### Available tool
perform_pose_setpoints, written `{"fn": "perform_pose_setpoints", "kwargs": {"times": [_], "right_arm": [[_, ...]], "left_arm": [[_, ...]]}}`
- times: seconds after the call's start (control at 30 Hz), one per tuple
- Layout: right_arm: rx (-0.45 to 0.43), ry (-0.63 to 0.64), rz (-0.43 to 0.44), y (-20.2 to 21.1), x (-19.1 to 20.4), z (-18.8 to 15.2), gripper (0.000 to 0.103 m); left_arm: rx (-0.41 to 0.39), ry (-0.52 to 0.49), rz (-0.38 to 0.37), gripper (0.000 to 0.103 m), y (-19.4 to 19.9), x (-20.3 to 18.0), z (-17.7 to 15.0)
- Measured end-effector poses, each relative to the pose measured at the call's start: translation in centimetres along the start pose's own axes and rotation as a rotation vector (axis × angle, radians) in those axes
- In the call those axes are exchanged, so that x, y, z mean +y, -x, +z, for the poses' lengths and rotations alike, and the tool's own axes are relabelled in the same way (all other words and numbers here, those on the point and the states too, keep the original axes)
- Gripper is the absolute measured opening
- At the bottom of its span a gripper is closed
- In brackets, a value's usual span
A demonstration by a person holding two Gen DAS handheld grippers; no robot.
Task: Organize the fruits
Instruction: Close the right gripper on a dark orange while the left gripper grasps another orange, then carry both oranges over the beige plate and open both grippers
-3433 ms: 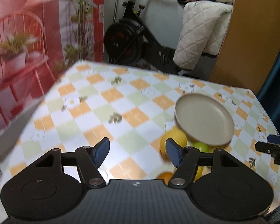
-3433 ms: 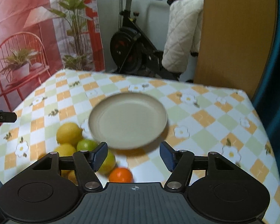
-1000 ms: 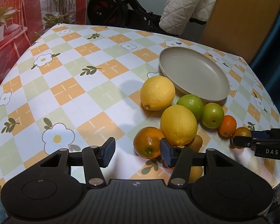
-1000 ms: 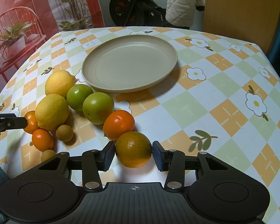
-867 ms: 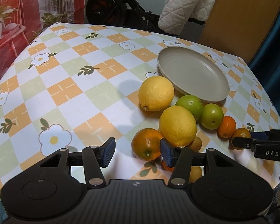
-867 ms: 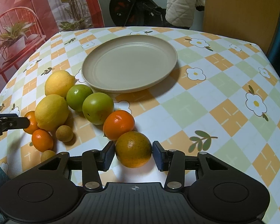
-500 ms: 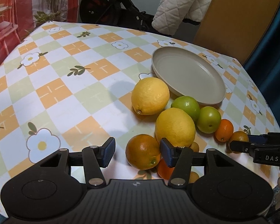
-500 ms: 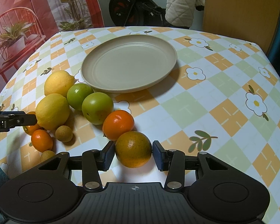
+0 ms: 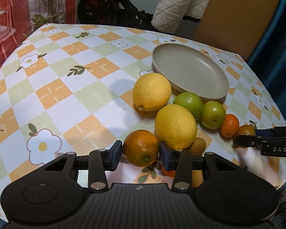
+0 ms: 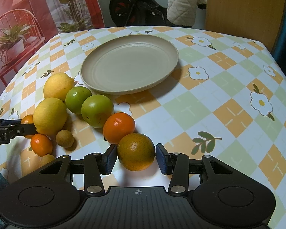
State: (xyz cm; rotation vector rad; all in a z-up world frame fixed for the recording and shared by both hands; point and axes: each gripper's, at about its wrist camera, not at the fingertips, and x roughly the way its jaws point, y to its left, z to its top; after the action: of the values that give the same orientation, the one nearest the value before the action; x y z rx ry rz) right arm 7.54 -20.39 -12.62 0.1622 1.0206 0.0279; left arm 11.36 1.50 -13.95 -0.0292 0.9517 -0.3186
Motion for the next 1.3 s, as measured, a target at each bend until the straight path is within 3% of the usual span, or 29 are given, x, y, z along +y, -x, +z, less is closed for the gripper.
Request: {"fn": "perform_pose_setpoints", "kwargs": {"times": [0.43,1.3], "right_arm": [[-0.028,-0.011,-0.009,0.8,-0.4,-0.1,0.04],[-0.121,0.048,-0.041,3.0,-1.3,2.9,0.04]], "left_arm": [[-0.089,0.065,0.046,0.045,2.4,1.3,1.1],[-0.159,-0.029,-0.008,0.045,3.2,-1.2,4.7]]}}
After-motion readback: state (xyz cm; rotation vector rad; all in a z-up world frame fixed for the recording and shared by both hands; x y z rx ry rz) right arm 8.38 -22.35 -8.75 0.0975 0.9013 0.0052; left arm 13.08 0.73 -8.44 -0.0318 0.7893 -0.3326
